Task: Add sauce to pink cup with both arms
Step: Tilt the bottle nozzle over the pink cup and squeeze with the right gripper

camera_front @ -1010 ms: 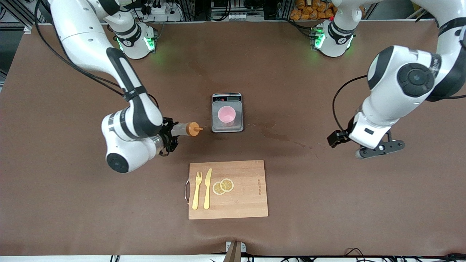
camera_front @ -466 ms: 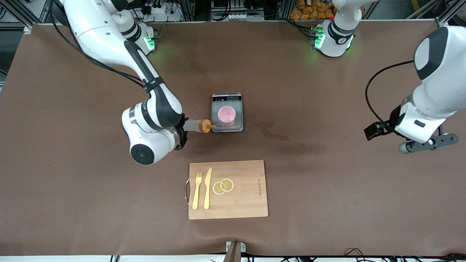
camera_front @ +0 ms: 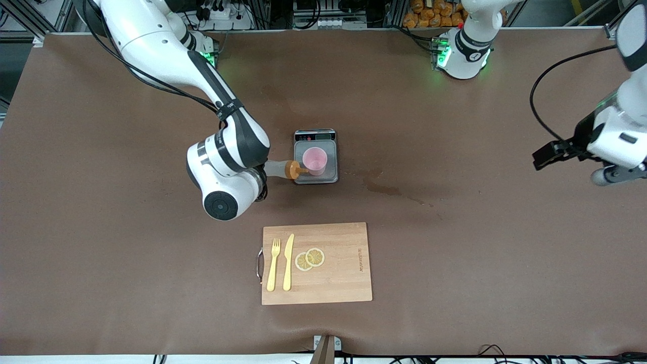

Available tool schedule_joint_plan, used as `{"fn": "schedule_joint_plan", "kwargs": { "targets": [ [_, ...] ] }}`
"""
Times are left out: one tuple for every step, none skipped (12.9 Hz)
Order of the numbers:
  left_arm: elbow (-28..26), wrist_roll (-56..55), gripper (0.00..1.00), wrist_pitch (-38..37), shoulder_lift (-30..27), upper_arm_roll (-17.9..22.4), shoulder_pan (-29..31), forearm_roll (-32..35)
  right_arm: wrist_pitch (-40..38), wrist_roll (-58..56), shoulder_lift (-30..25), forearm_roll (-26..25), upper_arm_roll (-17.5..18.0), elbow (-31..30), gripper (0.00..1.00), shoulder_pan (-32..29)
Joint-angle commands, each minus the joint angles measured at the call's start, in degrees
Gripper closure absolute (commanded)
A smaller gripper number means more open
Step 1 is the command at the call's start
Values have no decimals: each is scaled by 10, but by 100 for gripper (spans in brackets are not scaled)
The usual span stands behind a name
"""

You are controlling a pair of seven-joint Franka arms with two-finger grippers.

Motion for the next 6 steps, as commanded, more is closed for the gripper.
{"fn": "schedule_joint_plan", "kwargs": {
  "targets": [
    [-1, 112, 0, -8, -29, 93, -49, -37, -42, 13, -9, -31, -3, 3, 53, 10],
    [-1, 134, 0, -9, -36, 116, -69, -37, -54, 13, -8, -47, -3, 2, 53, 15],
    [-2, 139, 0, -16, -43, 135, -86, -37, -59, 19, -8, -53, -3, 1, 53, 21],
    [-3, 146, 0, -23, -43, 155, -102, -38, -60, 34, -8, -59, -3, 2, 53, 25],
    [-4, 161, 0, -23, -43, 176, -120, -38, -60, 42, -6, -65, -3, 2, 53, 31],
    [-4, 181, 0, -23, -43, 184, -125, -38, -60, 48, -6, -66, -3, 3, 53, 38]
  ]
}}
